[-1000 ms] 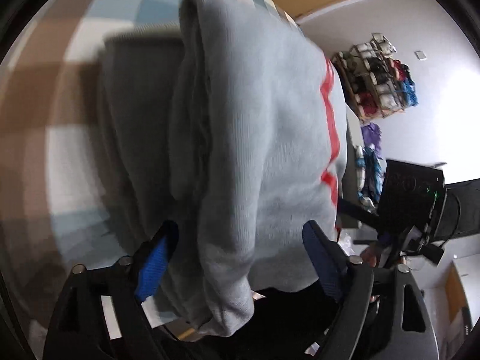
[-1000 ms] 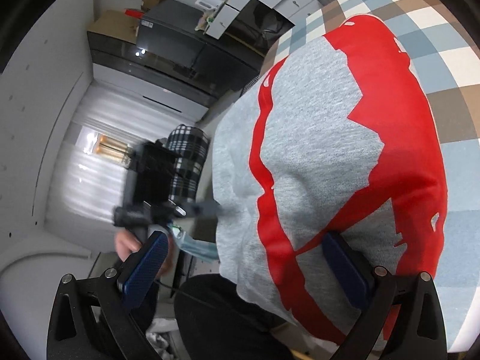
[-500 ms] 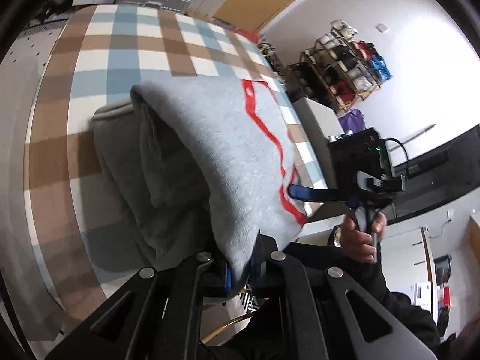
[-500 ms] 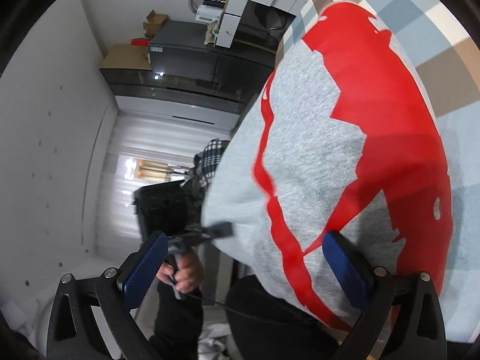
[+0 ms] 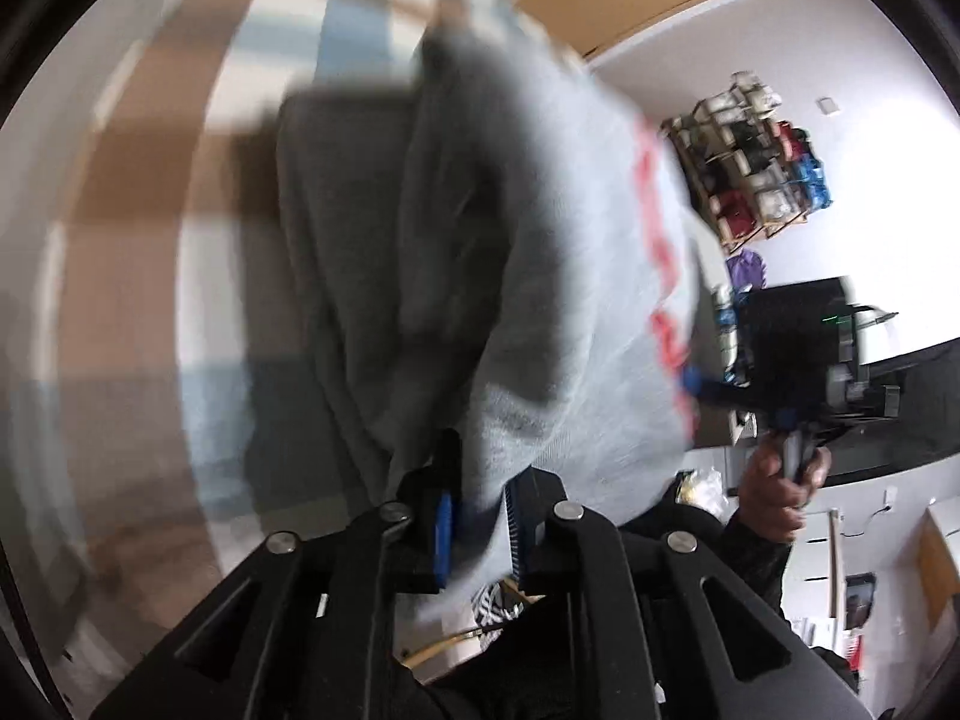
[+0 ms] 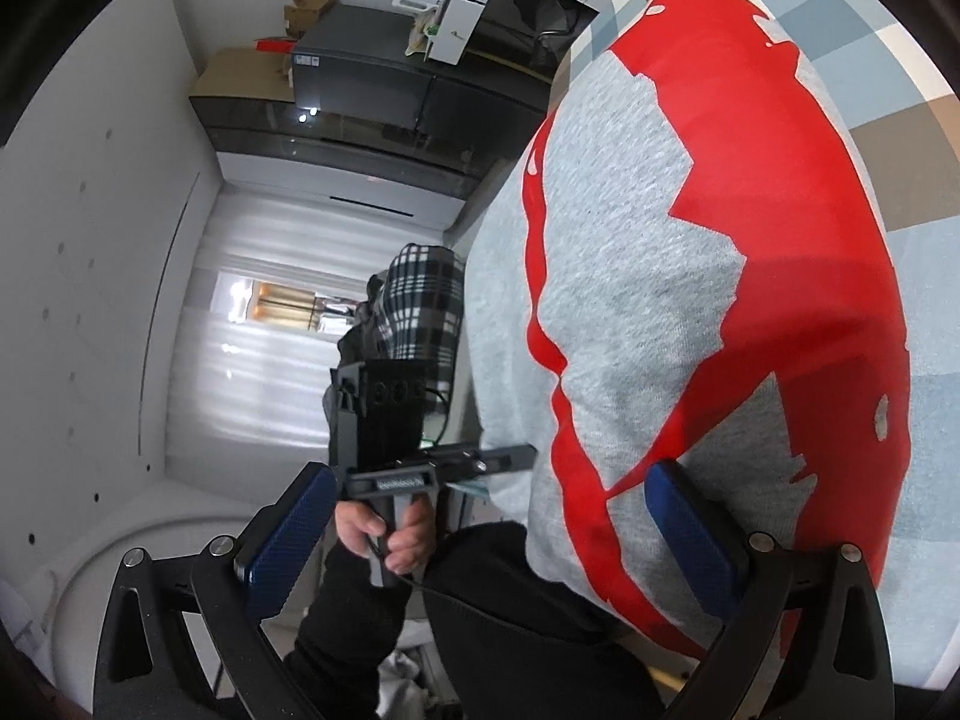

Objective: Fold large clothes

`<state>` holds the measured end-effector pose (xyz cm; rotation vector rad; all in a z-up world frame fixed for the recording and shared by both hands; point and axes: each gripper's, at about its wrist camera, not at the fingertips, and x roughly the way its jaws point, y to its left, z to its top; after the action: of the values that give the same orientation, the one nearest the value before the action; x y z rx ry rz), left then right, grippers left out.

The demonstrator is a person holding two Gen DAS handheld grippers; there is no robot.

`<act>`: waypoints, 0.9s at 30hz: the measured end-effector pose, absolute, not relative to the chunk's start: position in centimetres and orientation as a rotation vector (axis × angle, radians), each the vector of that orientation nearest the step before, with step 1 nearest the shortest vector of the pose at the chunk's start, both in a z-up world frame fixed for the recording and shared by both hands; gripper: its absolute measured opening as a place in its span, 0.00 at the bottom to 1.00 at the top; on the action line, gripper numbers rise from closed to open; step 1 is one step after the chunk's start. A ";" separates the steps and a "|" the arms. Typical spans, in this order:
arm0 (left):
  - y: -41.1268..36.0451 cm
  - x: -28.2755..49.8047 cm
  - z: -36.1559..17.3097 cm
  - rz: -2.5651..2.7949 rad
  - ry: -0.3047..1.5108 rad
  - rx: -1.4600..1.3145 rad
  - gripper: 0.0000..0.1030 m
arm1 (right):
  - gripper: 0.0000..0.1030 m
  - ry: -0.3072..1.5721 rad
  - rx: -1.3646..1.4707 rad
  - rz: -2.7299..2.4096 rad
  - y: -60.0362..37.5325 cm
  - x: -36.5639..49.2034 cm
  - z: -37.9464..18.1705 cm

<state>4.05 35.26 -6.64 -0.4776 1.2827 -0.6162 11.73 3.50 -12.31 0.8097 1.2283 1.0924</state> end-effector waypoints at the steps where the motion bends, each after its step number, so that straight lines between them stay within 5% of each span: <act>1: 35.1 3.9 -5.6 -0.622 1.263 -0.453 0.14 | 1.00 1.232 0.829 1.096 3.3 11.8 -12.5; 2: 34.8 4.1 -4.2 -0.617 1.238 -0.411 0.20 | 1.00 1.234 0.838 1.097 3.2 11.8 -12.6; 4: 34.3 4.9 -2.5 -0.588 1.182 -0.359 0.62 | 1.00 1.236 0.835 1.089 3.5 11.8 -12.7; 6: 34.2 6.3 -2.0 -0.540 1.153 -0.368 0.76 | 1.00 1.235 0.807 1.075 4.0 11.6 -12.6; 14: 33.6 11.6 -6.9 -0.513 1.276 -0.648 0.76 | 1.00 1.215 0.806 1.066 3.9 11.3 -12.5; 16: 32.7 12.6 -6.7 -0.547 1.261 -0.673 0.74 | 1.00 1.209 0.800 1.065 3.9 11.2 -12.5; 17: 32.5 12.8 -6.4 -0.570 1.239 -0.661 0.63 | 1.00 1.208 0.796 1.064 4.0 11.1 -12.4; 18: 32.2 12.7 -6.0 -0.553 1.226 -0.615 0.25 | 1.00 1.204 0.792 1.062 4.0 11.1 -12.3; 19: 32.1 12.5 -5.7 -0.548 1.235 -0.577 0.14 | 1.00 1.200 0.785 1.060 4.0 11.0 -12.3; 27: 34.3 11.8 -5.6 -0.614 1.215 -0.555 0.13 | 1.00 1.228 0.616 1.029 6.3 10.5 -11.4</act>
<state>11.79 34.28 -5.63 -0.5553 1.2146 -0.6138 10.50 6.28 -11.42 0.6160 1.2282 1.0292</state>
